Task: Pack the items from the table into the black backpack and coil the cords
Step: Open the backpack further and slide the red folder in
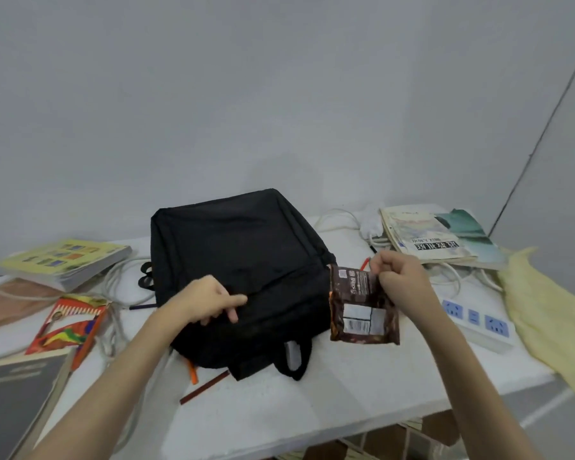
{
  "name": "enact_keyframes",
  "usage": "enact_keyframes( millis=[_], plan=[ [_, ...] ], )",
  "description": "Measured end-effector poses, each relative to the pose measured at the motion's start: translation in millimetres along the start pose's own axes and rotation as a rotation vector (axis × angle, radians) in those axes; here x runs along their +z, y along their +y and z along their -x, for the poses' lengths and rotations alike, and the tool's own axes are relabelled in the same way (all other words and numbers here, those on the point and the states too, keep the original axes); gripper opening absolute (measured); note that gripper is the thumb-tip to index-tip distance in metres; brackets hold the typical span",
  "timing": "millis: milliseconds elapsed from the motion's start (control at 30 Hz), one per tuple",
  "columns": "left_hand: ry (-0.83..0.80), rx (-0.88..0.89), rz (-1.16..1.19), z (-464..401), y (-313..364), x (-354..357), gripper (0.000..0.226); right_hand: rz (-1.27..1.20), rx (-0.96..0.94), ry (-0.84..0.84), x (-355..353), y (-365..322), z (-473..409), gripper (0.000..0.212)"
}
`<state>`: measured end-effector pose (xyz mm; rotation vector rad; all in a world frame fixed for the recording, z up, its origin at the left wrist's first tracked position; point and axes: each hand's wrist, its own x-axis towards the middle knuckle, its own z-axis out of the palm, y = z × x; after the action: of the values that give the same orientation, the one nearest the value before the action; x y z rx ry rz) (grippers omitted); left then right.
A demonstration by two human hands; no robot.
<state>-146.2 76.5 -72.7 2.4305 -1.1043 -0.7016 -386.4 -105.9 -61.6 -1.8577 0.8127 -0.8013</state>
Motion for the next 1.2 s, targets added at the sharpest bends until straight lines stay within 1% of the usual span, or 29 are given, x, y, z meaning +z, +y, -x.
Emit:
enact_keyframes(
  millis=[33,67,100,133,167,233,267,300,333,367,433,500,533,600,633,667,700,733,800,867,933,967,1033,1100,1133,1200],
  plan=[
    [-0.129,0.003,-0.068,-0.4,-5.3,10.5,0.034,-0.026,-0.027,0.012,5.3,-3.3,-2.9,0.020],
    [-0.171,0.010,-0.116,-0.9,-13.5,18.4,0.029,-0.048,-0.041,0.015,13.9,-7.2,-6.2,0.016],
    [-0.154,0.036,-0.106,-2.4,-21.1,24.8,0.027,-0.059,-0.043,0.011,23.3,-6.6,-9.4,0.015],
    [-0.085,0.062,-0.008,-1.4,-28.4,24.3,0.028,-0.070,-0.045,-0.005,35.1,-8.6,-12.3,0.015],
    [0.008,0.078,0.155,0.6,-34.1,21.1,0.028,-0.080,-0.046,-0.026,44.9,-8.7,-14.6,0.014],
    [0.299,0.069,0.450,4.8,-46.9,8.1,0.028,-0.081,-0.065,-0.084,63.3,-12.7,-19.5,0.019],
    [0.470,0.049,0.521,6.8,-56.2,-0.2,0.027,-0.085,-0.087,-0.127,73.1,-17.8,-22.2,0.026],
    [0.604,0.026,0.544,7.3,-66.6,-6.5,0.024,-0.102,-0.114,-0.178,81.8,-22.7,-24.7,0.031],
    [0.687,0.004,0.540,8.6,-75.2,-10.6,0.019,-0.106,-0.148,-0.233,90.2,-30.3,-26.1,0.031],
    [0.718,-0.018,0.508,11.2,-84.2,-12.8,0.013,-0.099,-0.183,-0.299,101.2,-38.5,-27.7,0.030],
    [0.676,-0.018,0.423,15.3,-94.5,-11.4,0.005,-0.031,-0.230,-0.442,125.5,-50.1,-29.3,0.028],
    [0.600,0.019,0.313,17.3,-93.9,-1.4,0.015,0.122,-0.227,-0.567,155.2,-51.3,-32.1,0.022],
    [0.585,0.035,0.286,16.8,-91.8,4.7,0.023,0.245,-0.217,-0.618,171.8,-48.7,-33.9,0.022],
    [0.604,0.044,0.322,13.9,-88.3,14.8,0.037,0.536,-0.215,-0.701,200.7,-41.0,-33.0,0.050],
    [0.627,0.040,0.354,11.8,-87.8,17.5,0.043,0.633,-0.218,-0.728,211.4,-37.7,-30.2,0.060],
    [0.641,0.042,0.375,10.2,-86.7,18.6,0.047,0.675,-0.230,-0.736,219.5,-34.9,-26.4,0.062],
    [0.630,0.052,0.382,8.7,-86.8,18.4,0.051,0.660,-0.239,-0.738,224.7,-32.9,-23.2,0.055],
    [0.591,0.062,0.380,7.7,-86.4,18.4,0.055,0.606,-0.238,-0.742,227.0,-30.1,-21.1,0.043],
    [0.465,0.061,0.375,5.3,-85.8,18.2,0.056,0.460,-0.184,-0.744,225.3,-23.4,-20.8,0.020],
    [0.363,0.035,0.387,1.3,-87.4,19.3,0.052,0.319,-0.109,-0.734,217.5,-17.9,-25.2,0.022],
    [0.336,0.018,0.357,1.0,-87.4,21.0,0.046,0.248,-0.095,-0.716,204.2,-14.1,-28.8,0.025],
    [0.347,0.031,0.307,1.7,-87.2,22.5,0.045,0.257,-0.117,-0.687,195.2,-11.3,-31.6,0.026],
    [0.376,0.080,0.167,4.7,-86.3,26.3,0.045,0.318,-0.160,-0.565,172.3,-2.6,-42.2,0.030],
    [0.397,0.128,0.050,5.4,-85.7,29.6,0.038,0.372,-0.147,-0.446,142.4,6.8,-59.1,0.030],
    [0.400,0.136,0.027,4.2,-85.3,30.3,0.030,0.370,-0.115,-0.428,127.1,9.4,-67.2,0.028],
    [0.390,0.136,-0.003,1.7,-83.3,29.8,0.017,0.361,-0.053,-0.497,106.8,11.0,-76.2,0.020]
  ],
)
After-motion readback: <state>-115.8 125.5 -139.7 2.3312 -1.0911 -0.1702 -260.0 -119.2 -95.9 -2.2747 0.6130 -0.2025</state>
